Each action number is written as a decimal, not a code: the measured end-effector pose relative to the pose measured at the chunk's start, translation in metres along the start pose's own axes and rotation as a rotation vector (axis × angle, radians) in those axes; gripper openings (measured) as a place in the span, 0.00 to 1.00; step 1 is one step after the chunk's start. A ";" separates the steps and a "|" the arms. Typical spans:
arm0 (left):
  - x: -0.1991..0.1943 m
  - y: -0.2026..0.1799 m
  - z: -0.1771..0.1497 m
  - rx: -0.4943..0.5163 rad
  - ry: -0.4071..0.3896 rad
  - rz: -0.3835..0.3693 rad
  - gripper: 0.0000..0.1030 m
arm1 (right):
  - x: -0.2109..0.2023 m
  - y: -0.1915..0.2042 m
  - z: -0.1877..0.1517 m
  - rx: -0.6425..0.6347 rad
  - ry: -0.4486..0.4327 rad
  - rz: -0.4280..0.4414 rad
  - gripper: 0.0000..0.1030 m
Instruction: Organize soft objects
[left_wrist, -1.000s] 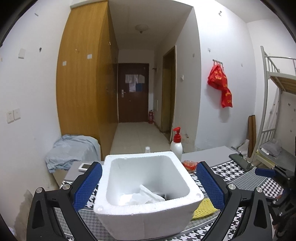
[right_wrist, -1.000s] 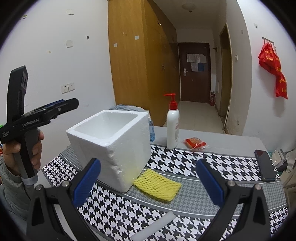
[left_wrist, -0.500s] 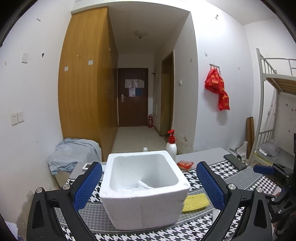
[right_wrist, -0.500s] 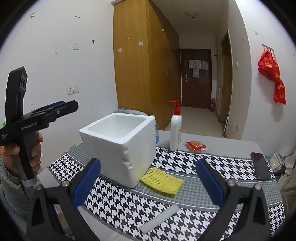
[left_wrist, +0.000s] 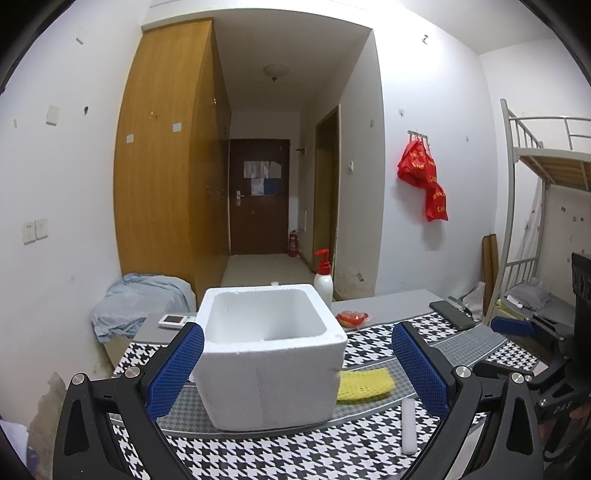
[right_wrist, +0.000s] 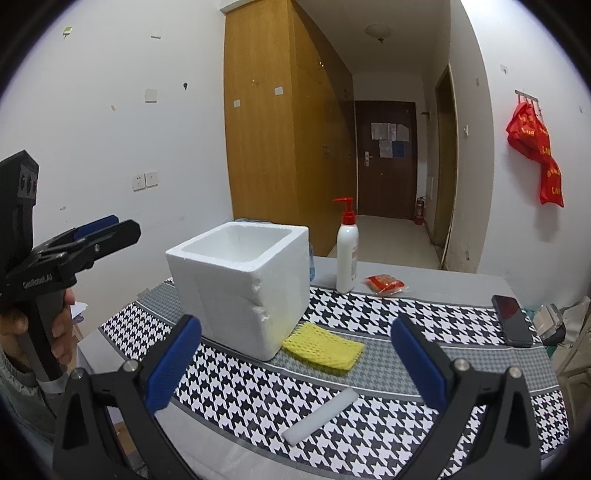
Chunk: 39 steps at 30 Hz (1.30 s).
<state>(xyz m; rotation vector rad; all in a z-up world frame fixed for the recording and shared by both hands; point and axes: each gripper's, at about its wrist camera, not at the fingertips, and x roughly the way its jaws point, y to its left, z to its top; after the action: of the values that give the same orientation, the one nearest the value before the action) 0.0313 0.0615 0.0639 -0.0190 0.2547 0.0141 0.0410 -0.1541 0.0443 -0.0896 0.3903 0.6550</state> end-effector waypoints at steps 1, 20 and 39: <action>-0.001 -0.001 -0.001 0.001 0.001 0.002 0.99 | -0.001 0.000 -0.001 -0.001 -0.002 -0.003 1.00; 0.004 -0.017 -0.063 -0.052 -0.011 -0.003 0.99 | 0.007 -0.008 -0.041 0.026 0.022 -0.023 1.00; 0.032 -0.041 -0.095 -0.028 0.122 -0.069 0.99 | 0.021 -0.024 -0.063 0.050 0.075 -0.067 1.00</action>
<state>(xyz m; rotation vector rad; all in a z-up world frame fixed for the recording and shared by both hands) 0.0392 0.0194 -0.0355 -0.0566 0.3757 -0.0528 0.0501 -0.1736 -0.0234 -0.0793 0.4738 0.5766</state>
